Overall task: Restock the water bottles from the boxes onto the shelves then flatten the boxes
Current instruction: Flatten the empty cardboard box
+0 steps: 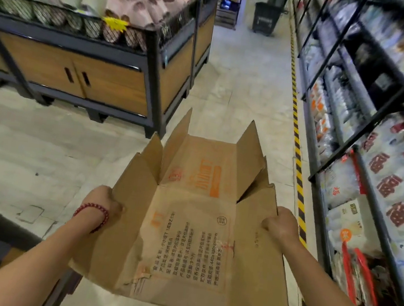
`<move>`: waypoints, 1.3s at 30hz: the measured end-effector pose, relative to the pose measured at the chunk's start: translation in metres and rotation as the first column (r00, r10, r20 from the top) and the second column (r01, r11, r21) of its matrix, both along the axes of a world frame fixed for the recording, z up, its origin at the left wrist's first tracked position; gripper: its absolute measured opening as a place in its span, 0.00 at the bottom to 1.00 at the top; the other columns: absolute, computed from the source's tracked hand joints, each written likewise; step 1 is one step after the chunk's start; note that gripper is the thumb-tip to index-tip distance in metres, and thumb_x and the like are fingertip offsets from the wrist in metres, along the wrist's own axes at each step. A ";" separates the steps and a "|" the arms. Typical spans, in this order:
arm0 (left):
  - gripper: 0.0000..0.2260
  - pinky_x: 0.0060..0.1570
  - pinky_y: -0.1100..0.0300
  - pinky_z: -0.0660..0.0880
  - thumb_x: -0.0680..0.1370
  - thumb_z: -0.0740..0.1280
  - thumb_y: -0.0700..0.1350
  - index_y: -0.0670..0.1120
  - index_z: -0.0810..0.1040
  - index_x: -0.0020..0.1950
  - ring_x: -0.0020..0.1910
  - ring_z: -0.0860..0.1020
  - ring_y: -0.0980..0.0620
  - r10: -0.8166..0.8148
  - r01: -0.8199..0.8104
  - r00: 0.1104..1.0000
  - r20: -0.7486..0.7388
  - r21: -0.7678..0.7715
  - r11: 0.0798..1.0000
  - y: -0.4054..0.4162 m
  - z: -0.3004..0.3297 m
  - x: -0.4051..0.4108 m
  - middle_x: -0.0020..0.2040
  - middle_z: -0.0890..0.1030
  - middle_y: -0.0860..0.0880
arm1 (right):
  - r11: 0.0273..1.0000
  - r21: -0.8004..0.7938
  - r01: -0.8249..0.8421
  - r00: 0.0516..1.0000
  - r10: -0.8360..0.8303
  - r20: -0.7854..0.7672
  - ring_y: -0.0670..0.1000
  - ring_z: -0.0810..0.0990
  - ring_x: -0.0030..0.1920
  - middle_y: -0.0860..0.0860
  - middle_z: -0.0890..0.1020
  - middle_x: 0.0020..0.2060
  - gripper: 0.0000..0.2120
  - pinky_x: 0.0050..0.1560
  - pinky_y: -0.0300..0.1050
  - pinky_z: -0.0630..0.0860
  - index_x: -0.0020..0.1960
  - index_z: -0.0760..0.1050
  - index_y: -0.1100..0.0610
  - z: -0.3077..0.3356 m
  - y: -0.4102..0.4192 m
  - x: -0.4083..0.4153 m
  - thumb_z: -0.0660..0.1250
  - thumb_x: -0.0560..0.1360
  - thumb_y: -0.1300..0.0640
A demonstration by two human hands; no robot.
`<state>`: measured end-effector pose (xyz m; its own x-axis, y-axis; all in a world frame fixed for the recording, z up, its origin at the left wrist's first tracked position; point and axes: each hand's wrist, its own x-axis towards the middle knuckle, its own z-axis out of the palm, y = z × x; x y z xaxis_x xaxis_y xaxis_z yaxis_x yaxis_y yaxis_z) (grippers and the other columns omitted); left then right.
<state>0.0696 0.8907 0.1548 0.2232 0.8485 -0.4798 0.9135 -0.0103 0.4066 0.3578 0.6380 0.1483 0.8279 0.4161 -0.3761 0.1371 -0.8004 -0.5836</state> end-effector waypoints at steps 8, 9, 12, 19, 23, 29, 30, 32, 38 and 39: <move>0.12 0.41 0.56 0.73 0.69 0.75 0.43 0.40 0.76 0.45 0.42 0.77 0.46 0.172 -0.172 0.985 -0.006 0.046 0.984 0.069 0.026 -0.011 0.43 0.79 0.43 | 0.976 0.050 -0.211 0.977 0.211 -0.007 0.51 0.72 0.32 0.54 0.74 0.33 0.06 0.28 0.40 0.62 0.36 0.70 0.60 0.018 0.134 0.034 0.61 0.69 0.69; 0.12 0.42 0.56 0.73 0.69 0.75 0.43 0.40 0.75 0.45 0.43 0.76 0.46 0.198 -0.197 0.980 -0.010 0.053 0.979 0.076 0.027 -0.010 0.44 0.79 0.43 | 0.968 0.060 -0.244 0.969 0.246 -0.013 0.51 0.71 0.31 0.54 0.74 0.32 0.07 0.27 0.40 0.62 0.34 0.69 0.60 0.017 0.153 0.039 0.61 0.68 0.70; 0.10 0.41 0.56 0.72 0.69 0.74 0.40 0.40 0.74 0.42 0.43 0.76 0.45 0.305 -0.304 0.952 -0.005 0.070 0.950 0.094 0.029 -0.010 0.42 0.78 0.42 | 0.929 0.105 -0.354 0.933 0.358 -0.026 0.51 0.71 0.31 0.54 0.73 0.32 0.07 0.29 0.41 0.64 0.35 0.68 0.62 0.013 0.211 0.055 0.60 0.69 0.70; 0.11 0.47 0.56 0.75 0.71 0.73 0.43 0.43 0.73 0.47 0.48 0.76 0.46 0.562 -0.551 0.826 -0.051 0.143 0.822 0.113 0.029 -0.011 0.47 0.77 0.45 | 0.799 0.134 -0.586 0.801 0.597 -0.055 0.60 0.78 0.40 0.60 0.79 0.40 0.07 0.37 0.45 0.71 0.44 0.75 0.67 0.007 0.343 0.085 0.63 0.68 0.69; 0.15 0.45 0.58 0.74 0.71 0.74 0.46 0.42 0.75 0.52 0.45 0.75 0.48 0.653 -0.636 0.752 -0.093 0.160 0.755 0.123 0.022 -0.022 0.46 0.76 0.46 | 0.699 0.125 -0.704 0.700 0.713 -0.045 0.57 0.77 0.40 0.58 0.78 0.41 0.04 0.36 0.44 0.73 0.44 0.74 0.64 0.001 0.414 0.070 0.62 0.71 0.68; 0.14 0.45 0.57 0.74 0.72 0.73 0.45 0.41 0.73 0.52 0.46 0.76 0.47 0.732 -0.709 0.673 -0.104 0.193 0.679 0.189 0.007 -0.049 0.48 0.76 0.45 | 0.572 0.083 -0.816 0.576 0.817 0.033 0.58 0.76 0.45 0.56 0.77 0.43 0.04 0.43 0.48 0.72 0.48 0.73 0.60 -0.008 0.530 0.028 0.61 0.75 0.65; 0.14 0.45 0.57 0.75 0.72 0.73 0.45 0.42 0.73 0.51 0.46 0.76 0.47 0.741 -0.720 0.664 -0.099 0.184 0.669 0.204 0.004 -0.056 0.48 0.77 0.45 | 0.558 0.073 -0.827 0.562 0.826 0.042 0.58 0.75 0.45 0.56 0.77 0.43 0.04 0.43 0.48 0.71 0.49 0.73 0.60 -0.008 0.550 0.019 0.60 0.76 0.64; 0.13 0.43 0.58 0.75 0.72 0.73 0.45 0.43 0.72 0.48 0.44 0.75 0.48 0.759 -0.742 0.645 -0.089 0.165 0.650 0.235 0.004 -0.070 0.46 0.77 0.46 | 0.525 0.062 -0.849 0.528 0.848 0.047 0.59 0.76 0.47 0.56 0.77 0.42 0.04 0.44 0.48 0.72 0.47 0.74 0.61 -0.005 0.592 0.003 0.60 0.76 0.64; 0.12 0.40 0.59 0.72 0.73 0.72 0.46 0.44 0.69 0.45 0.42 0.74 0.48 0.786 -0.770 0.614 -0.069 0.164 0.616 0.336 0.015 -0.115 0.43 0.75 0.46 | 0.453 0.032 -0.891 0.454 0.882 0.127 0.57 0.78 0.48 0.57 0.79 0.45 0.04 0.46 0.46 0.73 0.44 0.73 0.57 0.017 0.713 -0.047 0.61 0.77 0.61; 0.12 0.40 0.59 0.71 0.73 0.72 0.46 0.44 0.70 0.45 0.41 0.74 0.48 0.797 -0.780 0.601 -0.063 0.172 0.602 0.350 0.017 -0.122 0.43 0.75 0.46 | 0.451 0.032 -0.892 0.451 0.882 0.138 0.57 0.78 0.47 0.57 0.79 0.45 0.06 0.44 0.46 0.73 0.42 0.73 0.57 0.018 0.729 -0.054 0.62 0.77 0.60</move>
